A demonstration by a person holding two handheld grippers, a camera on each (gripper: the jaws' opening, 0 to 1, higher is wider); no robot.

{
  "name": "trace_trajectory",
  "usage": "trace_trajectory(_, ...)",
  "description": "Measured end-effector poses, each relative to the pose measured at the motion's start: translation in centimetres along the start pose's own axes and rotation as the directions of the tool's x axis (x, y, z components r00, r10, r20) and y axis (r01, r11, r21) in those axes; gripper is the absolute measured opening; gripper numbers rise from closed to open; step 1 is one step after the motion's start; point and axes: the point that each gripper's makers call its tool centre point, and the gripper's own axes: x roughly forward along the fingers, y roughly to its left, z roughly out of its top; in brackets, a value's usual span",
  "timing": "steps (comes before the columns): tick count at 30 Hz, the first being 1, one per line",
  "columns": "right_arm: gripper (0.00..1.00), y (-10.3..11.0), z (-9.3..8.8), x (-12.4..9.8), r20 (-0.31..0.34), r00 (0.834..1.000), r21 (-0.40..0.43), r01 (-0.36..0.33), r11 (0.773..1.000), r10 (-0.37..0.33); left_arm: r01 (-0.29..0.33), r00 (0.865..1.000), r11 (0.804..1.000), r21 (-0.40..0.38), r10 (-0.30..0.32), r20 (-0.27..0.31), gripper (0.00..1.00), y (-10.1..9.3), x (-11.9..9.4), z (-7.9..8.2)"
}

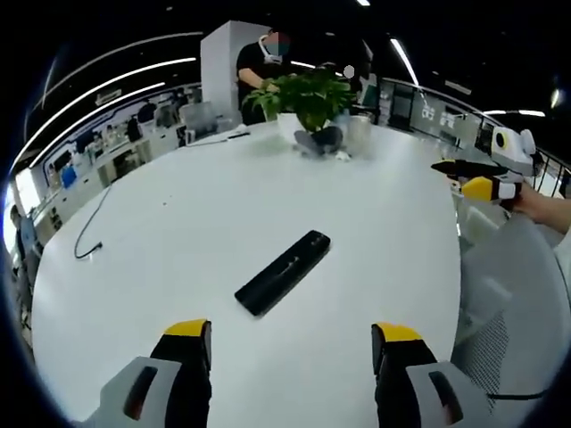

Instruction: Press the specified remote control buttons in sequence, fully releasing each button before pressing the next.

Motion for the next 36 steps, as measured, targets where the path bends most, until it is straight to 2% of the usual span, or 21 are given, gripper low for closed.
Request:
trace_trajectory(13,0.75,0.2,0.1,0.0,0.000,1.000,0.004,-0.004,1.000,0.004,0.021,0.995,0.999,0.037,-0.017,-0.094,0.76,0.8,1.3,-2.0)
trace_trajectory(15,0.75,0.3,0.2,0.0,0.002,1.000,0.003,-0.008,1.000,0.008,0.021,0.995,0.999,0.032,-0.018,-0.093,0.76,1.0,1.3,-2.0)
trace_trajectory(18,0.75,0.3,0.1,0.0,-0.004,1.000,0.001,-0.007,1.000,0.007,0.019,0.998,0.999,-0.031,-0.021,-0.054,0.76,1.3,1.4,-1.6)
trace_trajectory(21,0.75,0.4,0.1,0.0,-0.005,1.000,-0.002,-0.008,1.000,0.008,0.023,0.999,0.998,-0.053,-0.025,-0.042,0.76,1.5,1.5,-1.3)
trace_trajectory(28,0.74,0.3,0.2,-0.1,-0.001,1.000,-0.003,-0.003,1.000,0.003,0.043,0.998,0.998,-0.042,-0.045,-0.039,0.77,1.5,2.4,-0.8)
trace_trajectory(36,0.74,0.3,0.2,-0.1,-0.003,1.000,0.000,0.000,1.000,0.000,0.056,0.996,0.998,-0.014,-0.057,-0.066,0.77,1.4,3.4,-0.6)
